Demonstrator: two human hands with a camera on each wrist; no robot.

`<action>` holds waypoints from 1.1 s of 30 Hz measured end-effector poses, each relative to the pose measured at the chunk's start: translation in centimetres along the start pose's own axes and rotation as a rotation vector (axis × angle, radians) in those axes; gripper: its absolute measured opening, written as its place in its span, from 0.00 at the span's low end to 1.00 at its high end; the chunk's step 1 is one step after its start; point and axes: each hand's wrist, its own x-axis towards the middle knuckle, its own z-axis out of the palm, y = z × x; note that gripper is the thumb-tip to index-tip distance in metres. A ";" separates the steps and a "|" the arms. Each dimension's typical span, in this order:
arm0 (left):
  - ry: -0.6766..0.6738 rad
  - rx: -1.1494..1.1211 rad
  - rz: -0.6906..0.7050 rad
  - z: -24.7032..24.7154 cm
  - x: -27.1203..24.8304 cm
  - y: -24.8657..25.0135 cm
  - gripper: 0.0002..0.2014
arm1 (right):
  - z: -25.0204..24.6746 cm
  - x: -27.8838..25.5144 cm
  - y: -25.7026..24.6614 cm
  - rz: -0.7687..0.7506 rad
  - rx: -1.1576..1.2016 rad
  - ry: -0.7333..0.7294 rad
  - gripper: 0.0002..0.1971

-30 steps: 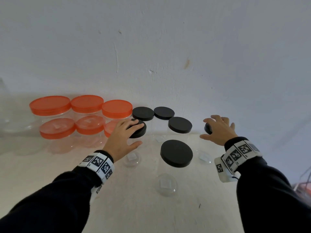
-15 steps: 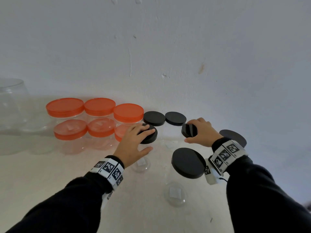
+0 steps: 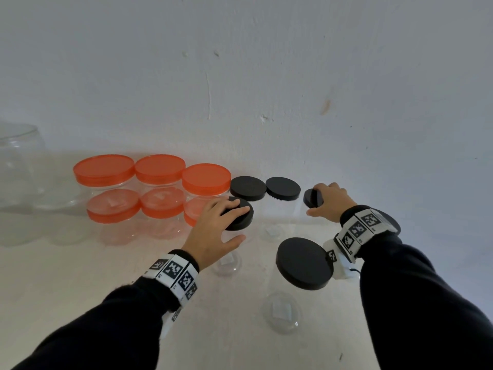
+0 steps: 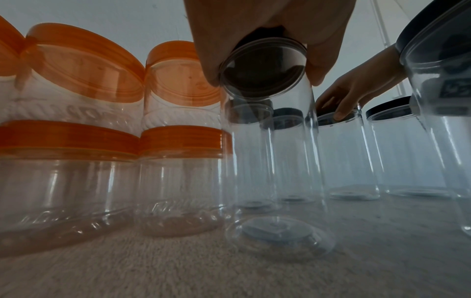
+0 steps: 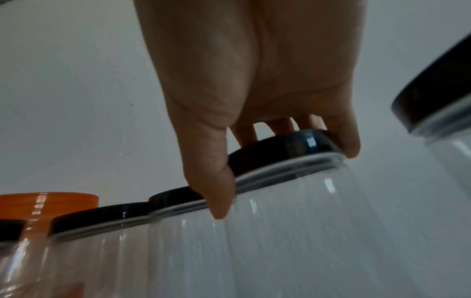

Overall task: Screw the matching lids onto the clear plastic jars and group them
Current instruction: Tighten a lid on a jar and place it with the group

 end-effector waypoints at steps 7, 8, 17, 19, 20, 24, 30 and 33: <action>0.024 -0.005 0.026 0.2 0.1 -0.2 0.29 | 0.5 1.5 0.0 0.013 0.057 0.047 0.29; 0.025 -0.005 0.025 0.2 0.1 -0.2 0.29 | 0.6 1.7 0.0 0.010 0.063 0.052 0.30; 0.013 0.001 0.009 0.1 0.0 -0.2 0.29 | 0.7 2.2 -0.2 -0.007 0.122 0.047 0.29; 0.009 0.003 0.009 0.1 0.0 -0.2 0.29 | 0.6 2.2 0.0 -0.016 0.153 0.046 0.29; 0.008 0.002 0.009 0.0 0.0 -0.2 0.29 | 0.6 2.2 0.0 -0.021 0.163 0.048 0.29; 0.004 -0.001 0.001 0.1 0.1 0.0 0.29 | 0.6 2.2 0.0 -0.027 0.156 0.048 0.28; -0.002 -0.003 -0.001 0.1 0.1 -0.1 0.29 | 0.5 2.3 0.2 -0.041 0.179 0.051 0.28; -0.004 -0.002 -0.004 0.2 0.0 -0.2 0.29 | 0.5 2.4 0.3 -0.047 0.176 0.046 0.28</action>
